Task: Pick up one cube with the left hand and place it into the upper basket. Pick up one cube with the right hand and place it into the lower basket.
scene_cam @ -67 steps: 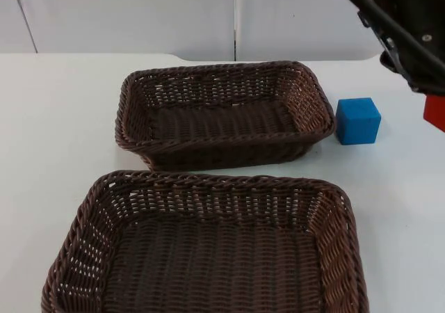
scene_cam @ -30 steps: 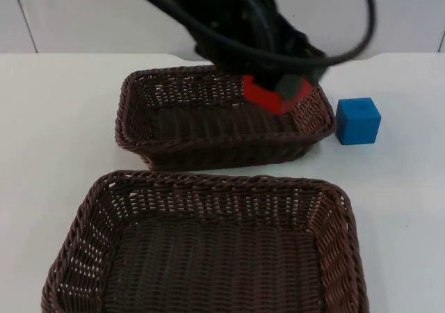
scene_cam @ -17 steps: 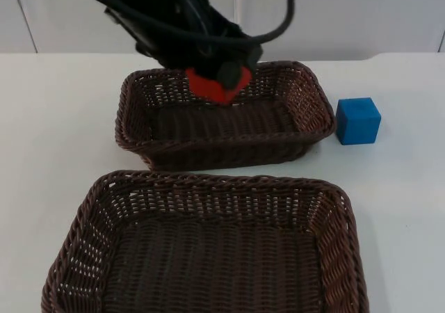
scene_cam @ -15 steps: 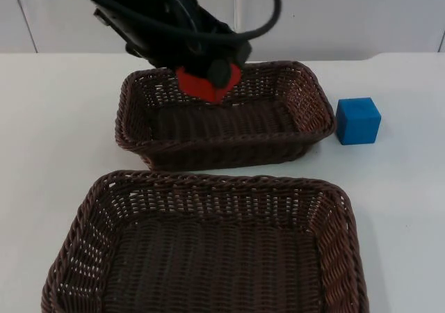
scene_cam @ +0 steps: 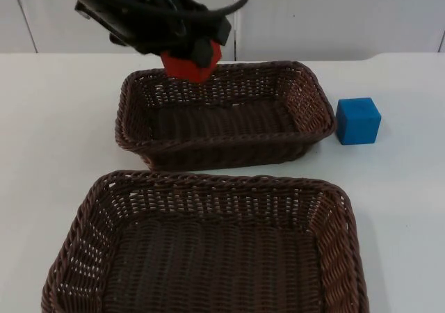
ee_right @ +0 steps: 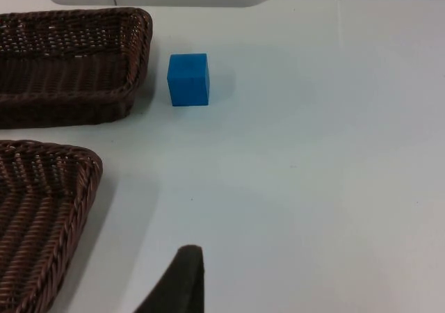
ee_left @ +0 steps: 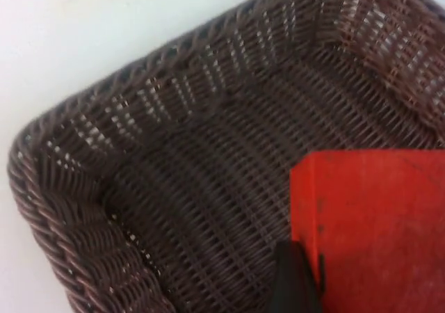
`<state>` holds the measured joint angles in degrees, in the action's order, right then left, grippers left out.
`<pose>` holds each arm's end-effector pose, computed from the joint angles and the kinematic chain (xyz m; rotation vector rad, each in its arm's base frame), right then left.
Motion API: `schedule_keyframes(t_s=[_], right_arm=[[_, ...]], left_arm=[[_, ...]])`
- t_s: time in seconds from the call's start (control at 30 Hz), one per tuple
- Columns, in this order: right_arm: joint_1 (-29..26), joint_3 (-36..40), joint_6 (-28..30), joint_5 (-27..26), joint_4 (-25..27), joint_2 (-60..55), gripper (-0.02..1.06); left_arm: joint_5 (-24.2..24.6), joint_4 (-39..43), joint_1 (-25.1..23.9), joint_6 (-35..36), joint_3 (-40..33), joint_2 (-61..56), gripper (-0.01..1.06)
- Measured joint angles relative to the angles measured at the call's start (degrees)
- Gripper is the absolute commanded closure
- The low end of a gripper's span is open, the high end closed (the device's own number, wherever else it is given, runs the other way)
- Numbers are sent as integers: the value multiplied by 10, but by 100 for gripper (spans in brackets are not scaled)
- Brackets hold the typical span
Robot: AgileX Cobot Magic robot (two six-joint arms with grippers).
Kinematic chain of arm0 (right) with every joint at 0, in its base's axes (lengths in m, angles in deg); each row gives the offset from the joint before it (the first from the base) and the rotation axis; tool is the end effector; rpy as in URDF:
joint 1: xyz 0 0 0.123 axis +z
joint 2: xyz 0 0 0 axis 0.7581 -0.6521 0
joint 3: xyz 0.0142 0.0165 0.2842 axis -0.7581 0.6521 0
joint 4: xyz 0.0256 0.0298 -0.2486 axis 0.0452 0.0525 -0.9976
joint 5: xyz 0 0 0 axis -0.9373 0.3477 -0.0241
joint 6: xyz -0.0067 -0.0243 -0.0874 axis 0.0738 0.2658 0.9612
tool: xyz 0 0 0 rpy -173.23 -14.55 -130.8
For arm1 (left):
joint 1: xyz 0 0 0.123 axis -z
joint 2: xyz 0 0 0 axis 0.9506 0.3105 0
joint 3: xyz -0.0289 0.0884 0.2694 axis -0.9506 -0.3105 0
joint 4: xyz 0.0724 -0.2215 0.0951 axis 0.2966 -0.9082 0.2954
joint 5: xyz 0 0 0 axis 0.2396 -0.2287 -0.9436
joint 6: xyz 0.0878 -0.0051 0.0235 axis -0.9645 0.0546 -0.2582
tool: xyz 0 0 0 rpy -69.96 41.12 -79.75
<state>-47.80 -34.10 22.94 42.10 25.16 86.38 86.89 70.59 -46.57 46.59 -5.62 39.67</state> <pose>-0.0075 0.0064 0.2810 -0.0955 2.0436 0.0771 0.3512 -0.1729 0.2224 0.5447 2.3828 -0.2859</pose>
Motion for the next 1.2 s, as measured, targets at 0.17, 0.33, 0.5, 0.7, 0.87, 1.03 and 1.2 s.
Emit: schedule_keyframes(t_s=[0.17,0.33,0.5,0.7,0.87,1.03,1.2], right_arm=[[0,0,-1,0,0,0,-1],[0,0,-1,0,0,0,-1],[0,0,-1,0,0,0,-1],[0,0,-1,0,0,0,-1],[0,0,-1,0,0,0,-1],[0,0,-1,0,0,0,-1],[0,0,-1,0,0,0,-1]], left_arm=[[-4,-2,0,-9,11,41,105],[-10,-3,0,-23,49,91,105],[-11,-3,0,-36,85,134,105],[-13,-3,0,-43,132,189,105],[-19,-3,0,-43,151,213,105],[-28,2,0,-44,164,241,105],[-29,2,0,-44,164,263,105]])
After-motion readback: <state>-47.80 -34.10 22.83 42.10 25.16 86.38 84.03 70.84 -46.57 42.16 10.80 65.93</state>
